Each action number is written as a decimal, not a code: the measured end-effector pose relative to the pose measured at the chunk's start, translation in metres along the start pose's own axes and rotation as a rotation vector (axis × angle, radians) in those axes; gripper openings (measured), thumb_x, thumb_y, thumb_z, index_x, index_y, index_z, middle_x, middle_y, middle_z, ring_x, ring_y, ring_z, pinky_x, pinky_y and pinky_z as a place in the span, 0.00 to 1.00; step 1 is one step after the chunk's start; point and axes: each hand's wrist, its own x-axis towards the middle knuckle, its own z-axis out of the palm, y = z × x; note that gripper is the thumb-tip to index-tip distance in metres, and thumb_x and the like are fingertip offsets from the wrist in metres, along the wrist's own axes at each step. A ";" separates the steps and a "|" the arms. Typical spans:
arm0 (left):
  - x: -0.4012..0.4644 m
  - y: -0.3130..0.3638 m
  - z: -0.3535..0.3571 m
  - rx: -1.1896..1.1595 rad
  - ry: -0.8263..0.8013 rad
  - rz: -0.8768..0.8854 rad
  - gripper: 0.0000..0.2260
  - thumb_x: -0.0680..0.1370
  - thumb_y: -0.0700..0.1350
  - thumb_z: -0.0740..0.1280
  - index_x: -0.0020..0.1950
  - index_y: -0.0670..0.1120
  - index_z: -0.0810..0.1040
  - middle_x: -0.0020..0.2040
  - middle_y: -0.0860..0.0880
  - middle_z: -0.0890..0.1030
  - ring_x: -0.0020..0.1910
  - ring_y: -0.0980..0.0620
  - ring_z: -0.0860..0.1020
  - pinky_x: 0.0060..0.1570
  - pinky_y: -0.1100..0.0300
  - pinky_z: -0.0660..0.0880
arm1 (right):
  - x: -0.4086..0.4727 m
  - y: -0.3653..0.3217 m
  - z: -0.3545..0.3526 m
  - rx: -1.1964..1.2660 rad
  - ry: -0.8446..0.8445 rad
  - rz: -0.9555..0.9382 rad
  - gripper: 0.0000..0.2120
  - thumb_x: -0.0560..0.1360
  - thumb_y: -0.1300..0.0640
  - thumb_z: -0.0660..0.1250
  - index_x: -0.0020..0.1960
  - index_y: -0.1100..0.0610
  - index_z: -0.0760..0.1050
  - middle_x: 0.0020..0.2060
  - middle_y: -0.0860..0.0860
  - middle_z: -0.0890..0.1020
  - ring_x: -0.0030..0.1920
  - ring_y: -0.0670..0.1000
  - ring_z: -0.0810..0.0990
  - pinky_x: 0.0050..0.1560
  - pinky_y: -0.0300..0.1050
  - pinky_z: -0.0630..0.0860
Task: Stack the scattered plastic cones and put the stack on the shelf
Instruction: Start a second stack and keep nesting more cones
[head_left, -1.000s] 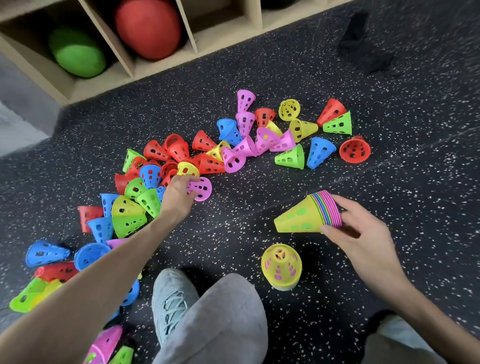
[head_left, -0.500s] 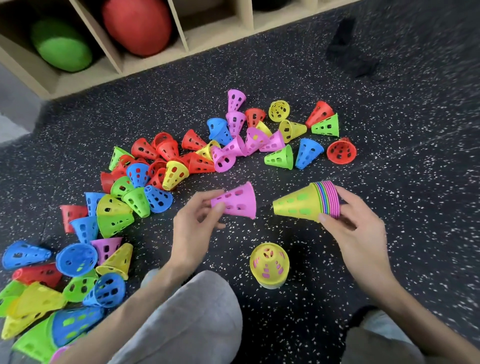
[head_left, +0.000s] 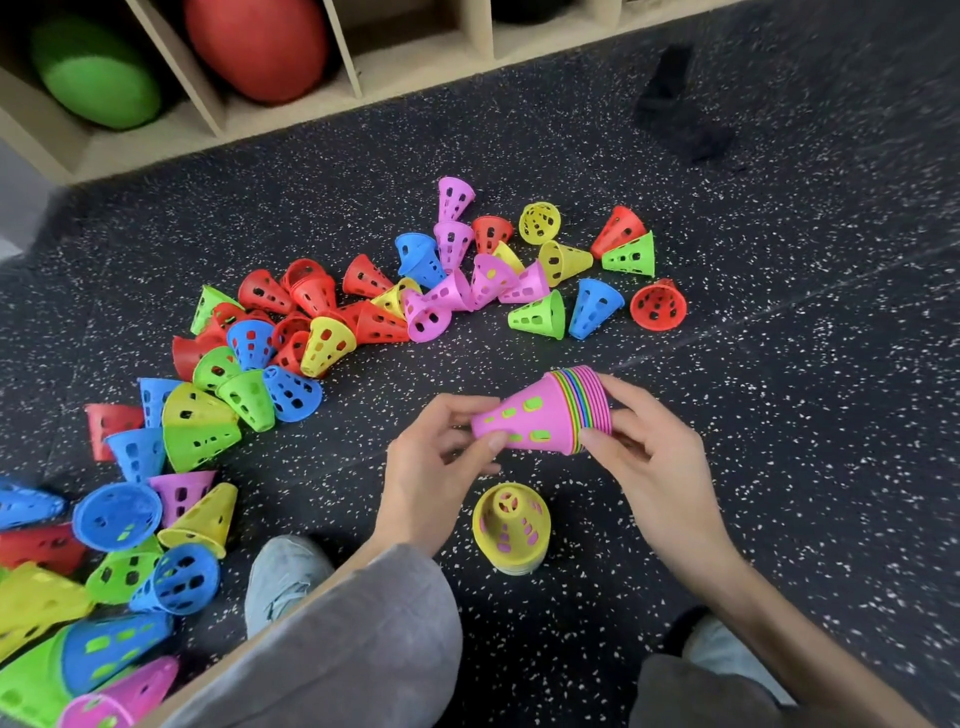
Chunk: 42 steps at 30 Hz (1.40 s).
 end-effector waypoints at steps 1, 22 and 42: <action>0.001 0.000 0.001 0.001 -0.003 0.004 0.11 0.78 0.36 0.73 0.56 0.49 0.80 0.52 0.53 0.86 0.48 0.51 0.86 0.44 0.59 0.83 | 0.000 0.000 -0.001 0.010 -0.002 0.003 0.23 0.77 0.69 0.69 0.67 0.50 0.75 0.47 0.46 0.87 0.50 0.43 0.85 0.50 0.31 0.76; 0.111 0.001 0.026 0.603 -0.331 0.184 0.16 0.84 0.49 0.66 0.72 0.52 0.74 0.68 0.51 0.77 0.61 0.58 0.78 0.65 0.52 0.76 | -0.001 0.017 -0.032 -0.035 0.227 0.095 0.24 0.75 0.67 0.73 0.65 0.46 0.77 0.45 0.44 0.87 0.47 0.45 0.84 0.48 0.33 0.77; 0.210 -0.036 0.056 1.266 -0.544 0.247 0.39 0.76 0.47 0.76 0.82 0.50 0.59 0.76 0.42 0.61 0.75 0.42 0.66 0.75 0.44 0.67 | -0.014 0.035 -0.073 -0.095 0.269 0.140 0.24 0.73 0.62 0.76 0.63 0.41 0.75 0.45 0.45 0.87 0.47 0.44 0.84 0.51 0.35 0.77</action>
